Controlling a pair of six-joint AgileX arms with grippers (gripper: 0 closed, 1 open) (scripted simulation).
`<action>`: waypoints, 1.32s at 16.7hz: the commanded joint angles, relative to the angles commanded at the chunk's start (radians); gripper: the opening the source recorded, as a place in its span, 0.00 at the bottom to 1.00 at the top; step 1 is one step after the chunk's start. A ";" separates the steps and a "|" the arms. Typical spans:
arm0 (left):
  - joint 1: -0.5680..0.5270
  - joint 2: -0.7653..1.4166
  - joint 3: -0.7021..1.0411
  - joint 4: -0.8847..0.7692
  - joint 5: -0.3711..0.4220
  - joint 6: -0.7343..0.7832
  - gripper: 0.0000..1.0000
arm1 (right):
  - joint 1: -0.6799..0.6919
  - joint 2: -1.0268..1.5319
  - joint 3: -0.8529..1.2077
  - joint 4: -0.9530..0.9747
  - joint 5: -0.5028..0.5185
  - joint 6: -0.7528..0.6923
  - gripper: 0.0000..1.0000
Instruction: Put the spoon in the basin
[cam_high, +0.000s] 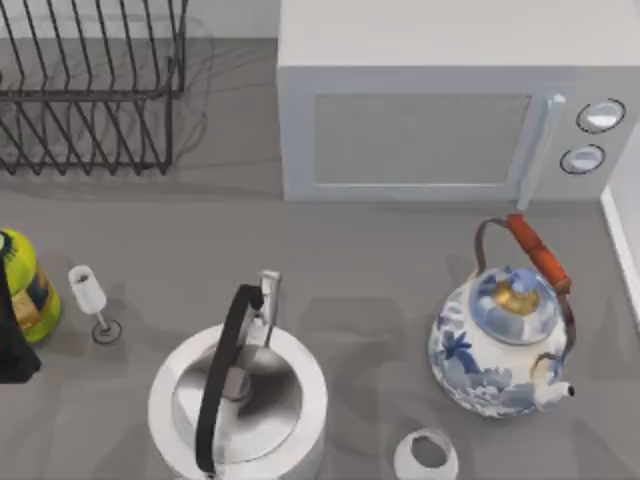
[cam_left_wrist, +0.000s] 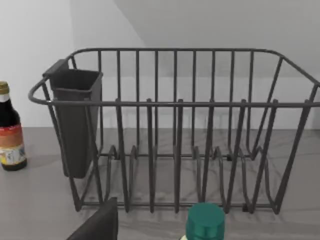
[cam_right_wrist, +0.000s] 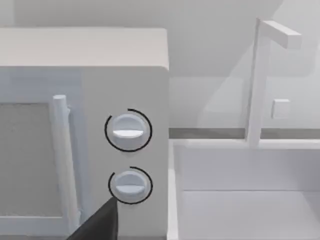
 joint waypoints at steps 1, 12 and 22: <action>0.000 0.000 0.000 0.000 0.000 0.000 1.00 | 0.000 0.000 0.000 0.000 0.000 0.000 1.00; 0.000 0.000 0.000 0.000 0.000 0.000 1.00 | -0.236 0.583 0.394 -0.437 -0.016 -0.076 1.00; 0.000 0.000 0.000 0.000 0.000 0.000 1.00 | -0.525 1.346 0.855 -0.968 -0.025 -0.164 1.00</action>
